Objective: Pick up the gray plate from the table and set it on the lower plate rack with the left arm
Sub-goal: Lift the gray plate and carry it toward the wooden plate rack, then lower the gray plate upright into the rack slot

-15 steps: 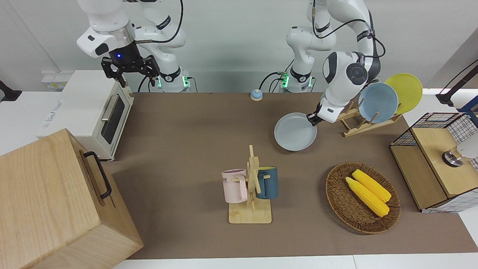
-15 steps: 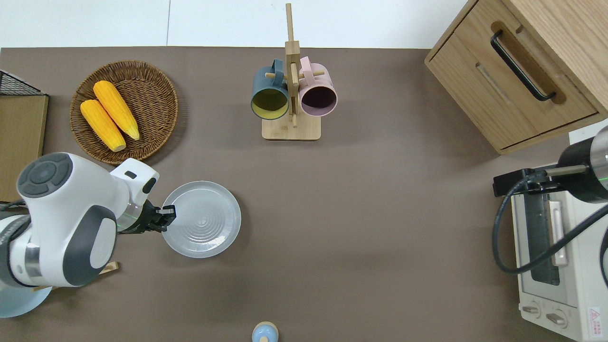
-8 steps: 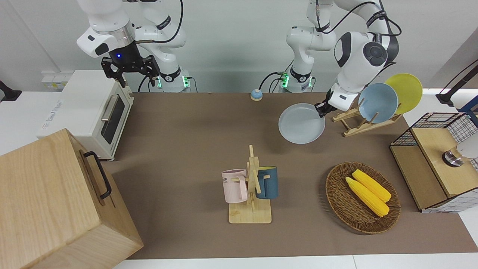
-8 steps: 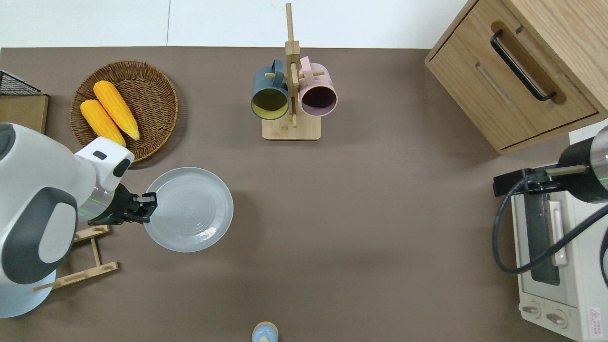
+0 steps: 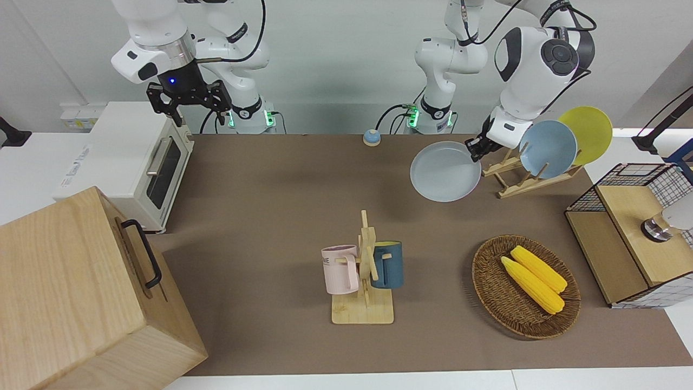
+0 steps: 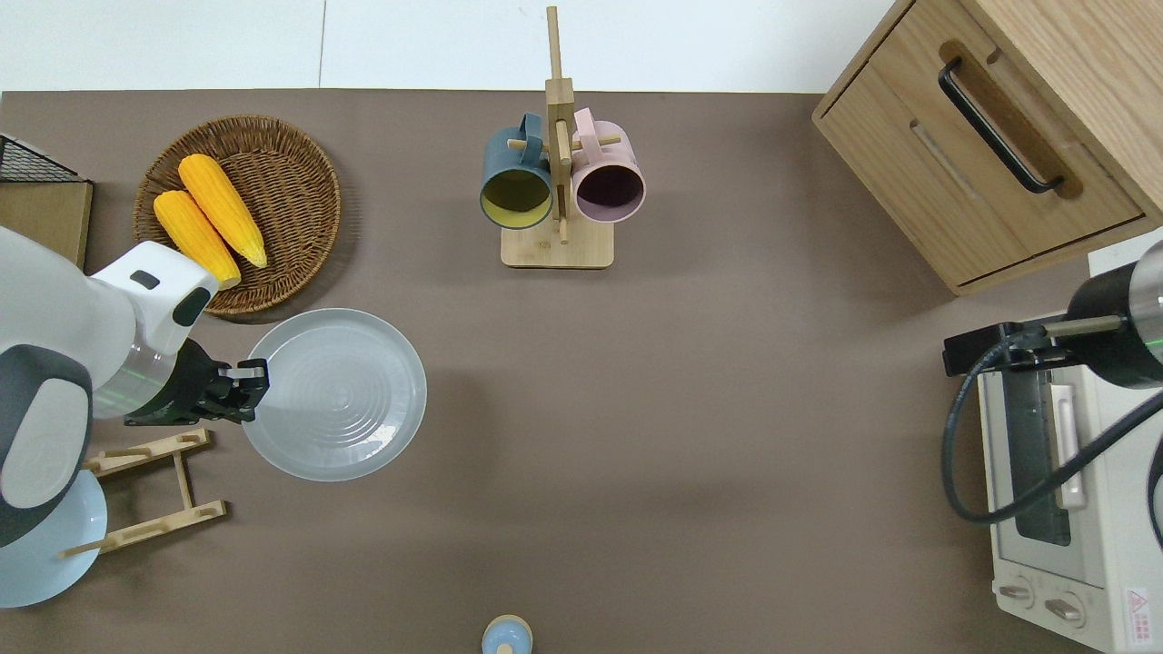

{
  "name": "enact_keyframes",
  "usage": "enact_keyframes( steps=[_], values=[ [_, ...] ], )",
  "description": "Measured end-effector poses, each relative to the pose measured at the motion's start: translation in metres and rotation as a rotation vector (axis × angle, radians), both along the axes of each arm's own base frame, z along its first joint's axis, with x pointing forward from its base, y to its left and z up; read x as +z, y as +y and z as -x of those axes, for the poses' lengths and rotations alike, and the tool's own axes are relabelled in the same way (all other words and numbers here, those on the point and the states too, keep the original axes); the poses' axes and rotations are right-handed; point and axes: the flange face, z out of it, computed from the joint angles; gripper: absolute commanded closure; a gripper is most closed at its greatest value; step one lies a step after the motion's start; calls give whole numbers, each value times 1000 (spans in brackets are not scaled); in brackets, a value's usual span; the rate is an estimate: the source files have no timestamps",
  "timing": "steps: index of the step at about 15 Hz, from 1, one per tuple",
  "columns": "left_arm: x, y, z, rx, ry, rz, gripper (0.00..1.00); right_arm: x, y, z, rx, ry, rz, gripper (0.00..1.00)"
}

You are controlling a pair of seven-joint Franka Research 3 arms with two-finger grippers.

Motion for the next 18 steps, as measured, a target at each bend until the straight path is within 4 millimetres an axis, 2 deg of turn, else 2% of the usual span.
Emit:
enact_keyframes(
  steps=[8, 14, 18],
  values=[
    [9, 31, 3, -2, 1, -125, 1000, 0, 0, 0, 0, 0, 0, 13],
    [23, 68, 15, -12, 32, -246, 1000, 0, 0, 0, 0, 0, 0, 11],
    [27, 86, 21, -16, 61, -348, 1000, 0, 0, 0, 0, 0, 0, 11]
  ],
)
